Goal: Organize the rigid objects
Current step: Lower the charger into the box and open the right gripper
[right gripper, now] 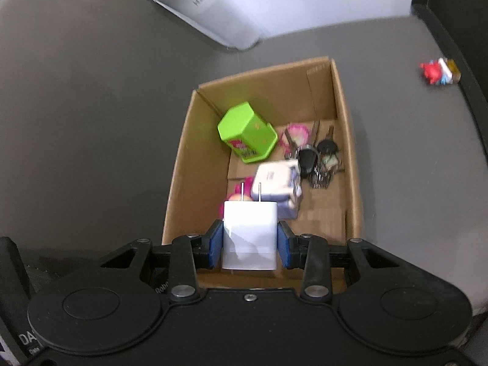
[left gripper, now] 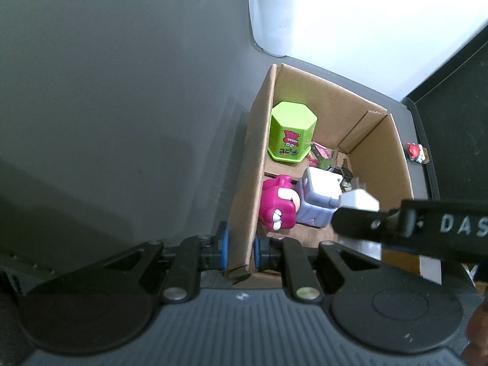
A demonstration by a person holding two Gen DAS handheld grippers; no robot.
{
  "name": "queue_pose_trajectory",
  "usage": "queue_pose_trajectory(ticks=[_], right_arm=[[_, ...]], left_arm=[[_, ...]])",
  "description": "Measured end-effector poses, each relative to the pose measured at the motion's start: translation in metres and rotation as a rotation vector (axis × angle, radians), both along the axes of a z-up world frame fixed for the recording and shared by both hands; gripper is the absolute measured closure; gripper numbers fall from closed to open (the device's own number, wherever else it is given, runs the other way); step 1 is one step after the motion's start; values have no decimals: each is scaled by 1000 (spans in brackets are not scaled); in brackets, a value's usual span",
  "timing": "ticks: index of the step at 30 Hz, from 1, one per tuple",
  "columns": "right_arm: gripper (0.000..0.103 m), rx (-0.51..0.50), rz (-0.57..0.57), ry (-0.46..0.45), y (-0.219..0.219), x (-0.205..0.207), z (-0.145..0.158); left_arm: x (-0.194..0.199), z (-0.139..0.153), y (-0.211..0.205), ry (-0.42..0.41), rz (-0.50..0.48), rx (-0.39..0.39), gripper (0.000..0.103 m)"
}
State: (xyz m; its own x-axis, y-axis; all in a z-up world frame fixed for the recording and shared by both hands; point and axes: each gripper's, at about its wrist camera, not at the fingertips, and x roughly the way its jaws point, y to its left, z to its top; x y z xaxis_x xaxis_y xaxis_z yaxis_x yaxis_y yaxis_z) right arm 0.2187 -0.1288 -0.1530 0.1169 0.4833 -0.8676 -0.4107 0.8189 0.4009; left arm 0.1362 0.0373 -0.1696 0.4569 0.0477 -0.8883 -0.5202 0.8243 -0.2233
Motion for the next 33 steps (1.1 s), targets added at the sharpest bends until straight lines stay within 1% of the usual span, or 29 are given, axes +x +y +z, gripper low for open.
queue_pose_trajectory(ticks=[4, 11, 14, 21, 24, 30, 33], right_arm=[[66, 13, -32, 76, -3, 3, -14], [66, 45, -69, 147, 3, 3, -28], [66, 48, -80, 157, 6, 5, -32], [61, 109, -107, 237, 8, 7, -43], [61, 116, -132, 252, 5, 11, -45], [61, 120, -133, 249, -1, 14, -44], [61, 121, -133, 218, -3, 16, -35]], left_arm=[[0, 0, 0, 0, 0, 0, 89], [0, -1, 0, -1, -1, 0, 89], [0, -1, 0, 0, -1, 0, 89], [0, -1, 1, 0, 2, -8, 89], [0, -1, 2, 0, 4, -14, 89], [1, -1, 1, 1, 5, -12, 89], [1, -1, 1, 1, 5, -12, 89]])
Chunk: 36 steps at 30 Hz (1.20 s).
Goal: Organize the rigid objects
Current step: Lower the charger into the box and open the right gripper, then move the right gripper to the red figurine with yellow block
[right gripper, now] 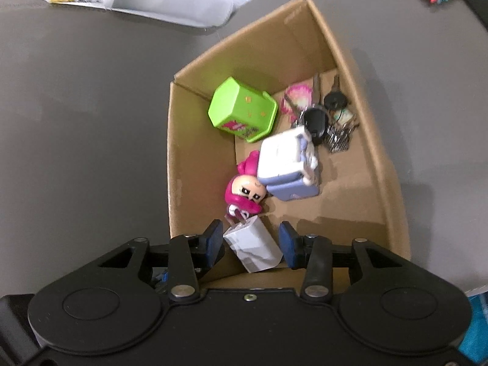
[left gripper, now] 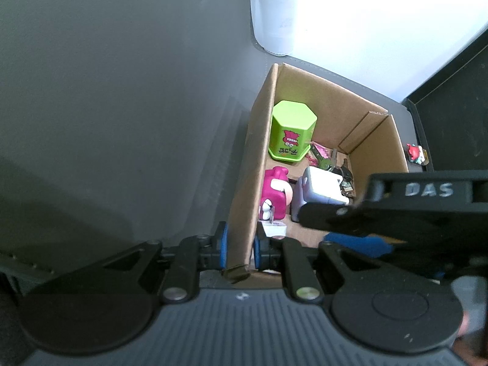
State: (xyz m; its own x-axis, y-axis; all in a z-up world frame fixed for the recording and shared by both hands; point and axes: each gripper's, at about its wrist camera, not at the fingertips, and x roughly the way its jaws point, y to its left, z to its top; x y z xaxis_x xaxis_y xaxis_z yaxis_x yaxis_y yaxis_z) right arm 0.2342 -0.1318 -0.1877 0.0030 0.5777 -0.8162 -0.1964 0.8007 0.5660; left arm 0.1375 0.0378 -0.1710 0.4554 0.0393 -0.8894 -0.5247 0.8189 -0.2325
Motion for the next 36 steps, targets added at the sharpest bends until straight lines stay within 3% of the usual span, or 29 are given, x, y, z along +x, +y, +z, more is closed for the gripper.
queue_pose_trajectory(ticks=[12, 20, 24, 28, 36], right_arm=[[57, 27, -32, -80, -31, 17, 41], [45, 97, -82, -93, -56, 25, 65], [40, 74, -100, -145, -70, 29, 75], [28, 22, -100, -213, -82, 31, 83], [17, -46, -114, -292, -107, 34, 89]], left_arm=[[0, 0, 0, 1, 0, 0, 89], [1, -1, 0, 2, 1, 2, 89], [1, -1, 0, 4, 2, 5, 89], [1, -1, 0, 3, 3, 5, 89], [3, -2, -2, 9, 0, 14, 89]])
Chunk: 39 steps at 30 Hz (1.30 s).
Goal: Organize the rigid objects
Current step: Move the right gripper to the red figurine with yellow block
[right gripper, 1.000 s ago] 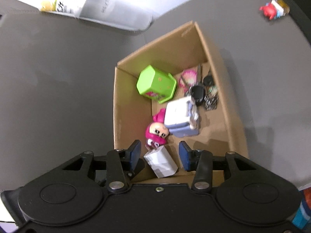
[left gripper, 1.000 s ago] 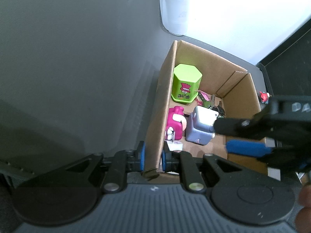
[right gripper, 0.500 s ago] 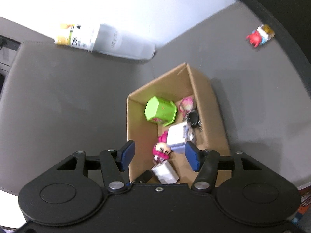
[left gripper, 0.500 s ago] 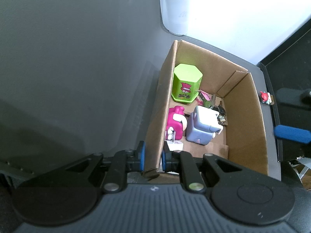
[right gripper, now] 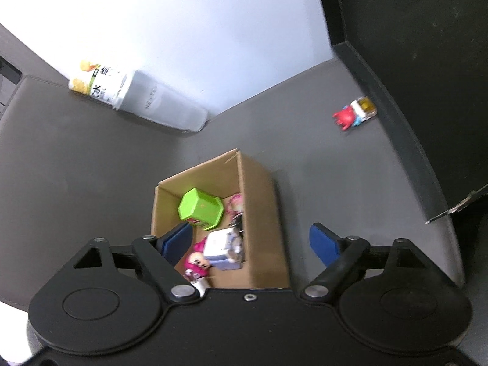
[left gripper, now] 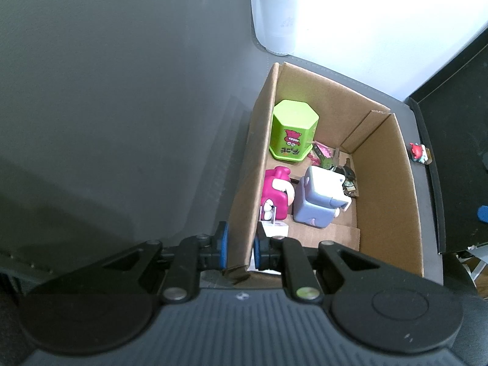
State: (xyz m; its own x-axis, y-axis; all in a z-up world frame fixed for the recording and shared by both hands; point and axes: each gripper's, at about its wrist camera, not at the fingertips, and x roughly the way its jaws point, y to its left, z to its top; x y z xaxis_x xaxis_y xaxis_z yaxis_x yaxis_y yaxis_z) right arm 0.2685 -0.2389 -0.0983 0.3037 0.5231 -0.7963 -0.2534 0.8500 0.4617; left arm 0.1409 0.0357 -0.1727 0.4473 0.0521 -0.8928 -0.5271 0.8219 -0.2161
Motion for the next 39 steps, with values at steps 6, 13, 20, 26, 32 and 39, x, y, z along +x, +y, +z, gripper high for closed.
queue_pose_trajectory(ticks=[6, 13, 20, 26, 32, 39], right_arm=[[5, -48, -20, -58, -8, 5, 4], [1, -90, -44, -120, -16, 15, 2], [1, -124, -79, -190, -25, 23, -9], [2, -172, -109, -255, -27, 32, -24], [5, -187, -164, -290, -29, 49, -46], [16, -213, -205, -289, -23, 71, -78]], left_arm=[[1, -1, -1, 6, 2, 4, 89], [3, -2, -3, 12, 5, 14, 89], [5, -2, -5, 11, -1, 42, 89], [6, -2, -6, 13, -3, 50, 90], [7, -1, -8, 15, -2, 54, 90], [7, -1, -7, 22, 2, 51, 90]])
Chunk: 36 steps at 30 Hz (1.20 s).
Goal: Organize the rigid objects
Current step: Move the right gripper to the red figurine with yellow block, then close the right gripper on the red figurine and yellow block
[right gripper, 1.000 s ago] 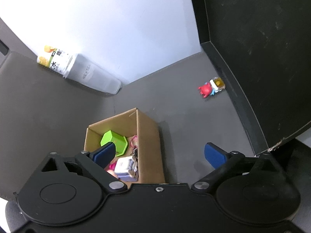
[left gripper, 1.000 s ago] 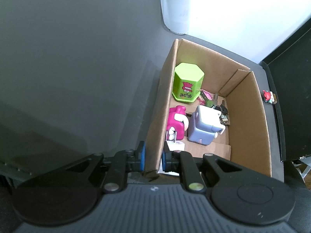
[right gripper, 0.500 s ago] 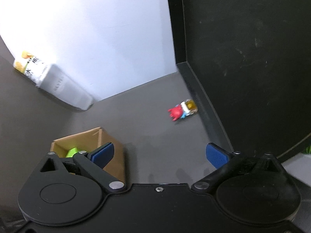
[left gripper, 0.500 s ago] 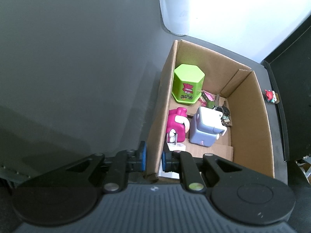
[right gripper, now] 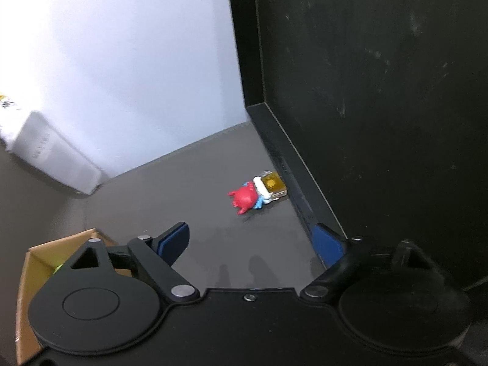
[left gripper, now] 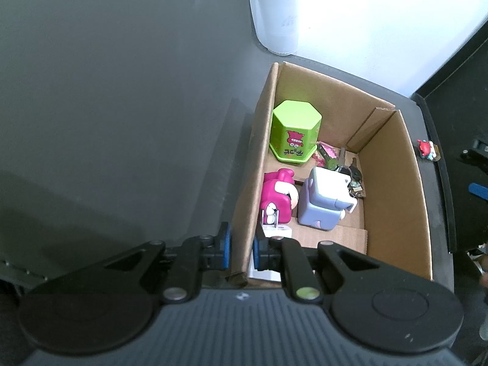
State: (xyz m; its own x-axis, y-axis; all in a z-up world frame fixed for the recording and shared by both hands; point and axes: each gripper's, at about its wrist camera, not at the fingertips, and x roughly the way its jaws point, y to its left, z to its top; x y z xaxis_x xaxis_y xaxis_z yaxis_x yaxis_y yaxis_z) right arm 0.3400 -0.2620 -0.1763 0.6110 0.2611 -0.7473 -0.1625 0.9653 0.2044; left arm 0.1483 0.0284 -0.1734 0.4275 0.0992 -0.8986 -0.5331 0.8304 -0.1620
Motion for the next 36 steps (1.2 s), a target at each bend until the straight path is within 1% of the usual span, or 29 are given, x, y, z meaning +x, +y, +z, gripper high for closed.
queue_pose_trajectory(ticks=[2, 4, 8, 11, 15, 17, 21, 24, 30, 31, 33, 35, 36], right_arm=[[16, -3, 1, -13, 2, 6, -6], [16, -36, 17, -23, 7, 13, -13], [16, -103, 104, -36, 21, 26, -24], [16, -180, 148, -70, 32, 30, -32], [17, -275, 153, -118, 40, 32, -43], [20, -289, 164, -124, 43, 33, -48], [20, -348, 176, -150, 49, 36, -54], [20, -340, 182, -150, 47, 40, -55], [20, -377, 217, -168, 53, 44, -57], [22, -384, 219, -172, 54, 44, -57], [30, -404, 222, -175, 56, 44, -59], [42, -386, 233, -172, 55, 42, -58], [43, -387, 239, -176, 56, 35, -55]], left_arm=[[1, 0, 0, 2, 4, 1, 90], [1, 0, 0, 4, 5, 7, 90], [1, -1, -1, 5, 5, 9, 90], [1, -1, -1, 5, 6, 10, 90], [2, -2, -1, 7, 8, 10, 90], [3, -2, -1, 8, 7, 11, 90], [3, -2, -1, 8, 7, 11, 90], [4, -2, -1, 8, 6, 12, 90], [4, -2, -2, 9, 7, 12, 90], [4, -2, -2, 10, 8, 11, 90], [5, -2, -1, 11, 9, 11, 90], [5, -2, -1, 11, 9, 11, 90], [5, -2, -1, 11, 8, 12, 90]])
